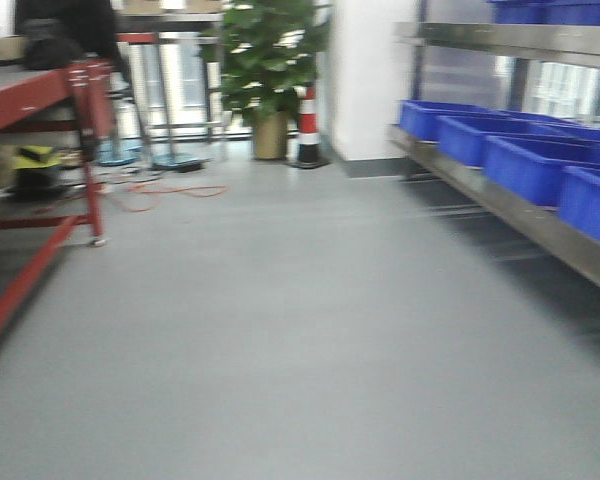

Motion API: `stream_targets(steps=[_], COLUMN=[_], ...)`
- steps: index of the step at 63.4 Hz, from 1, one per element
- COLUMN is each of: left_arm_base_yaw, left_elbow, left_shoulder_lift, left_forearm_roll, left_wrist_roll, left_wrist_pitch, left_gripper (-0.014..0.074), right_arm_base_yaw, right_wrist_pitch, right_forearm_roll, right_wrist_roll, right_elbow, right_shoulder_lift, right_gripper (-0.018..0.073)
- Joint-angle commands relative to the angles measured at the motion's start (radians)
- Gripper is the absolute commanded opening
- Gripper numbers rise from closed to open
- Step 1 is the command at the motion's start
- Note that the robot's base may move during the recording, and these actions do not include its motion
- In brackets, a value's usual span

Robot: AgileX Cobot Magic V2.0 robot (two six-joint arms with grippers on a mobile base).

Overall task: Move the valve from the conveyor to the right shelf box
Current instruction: 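Hold both valves while the base drives to the blue-bin shelf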

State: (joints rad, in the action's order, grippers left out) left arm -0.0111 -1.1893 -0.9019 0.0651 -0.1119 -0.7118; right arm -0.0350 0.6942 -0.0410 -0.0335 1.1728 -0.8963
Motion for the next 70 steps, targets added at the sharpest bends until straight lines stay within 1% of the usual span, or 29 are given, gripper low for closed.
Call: stream_targets(steps=[1, 70], left_arm_base_yaw=[-0.007, -0.007], left_elbow=[-0.012, -0.012], left_shoulder_lift=[0.01, 0.01], left_forearm_roll=[0.01, 0.01], left_wrist_roll=[0.004, 0.004], left_wrist_pitch=[0.054, 0.054], left_gripper=[-0.0111, -0.0111], right_arm_base_yaw=[0.0, 0.0], right_wrist_pitch=[-0.075, -0.075], right_forearm_roll=[0.009, 0.009], right_wrist_roll=[-0.004, -0.004], right_elbow=[0.014, 0.014], right_shoulder_lift=[0.011, 0.011], right_gripper=[-0.0154, -0.0154])
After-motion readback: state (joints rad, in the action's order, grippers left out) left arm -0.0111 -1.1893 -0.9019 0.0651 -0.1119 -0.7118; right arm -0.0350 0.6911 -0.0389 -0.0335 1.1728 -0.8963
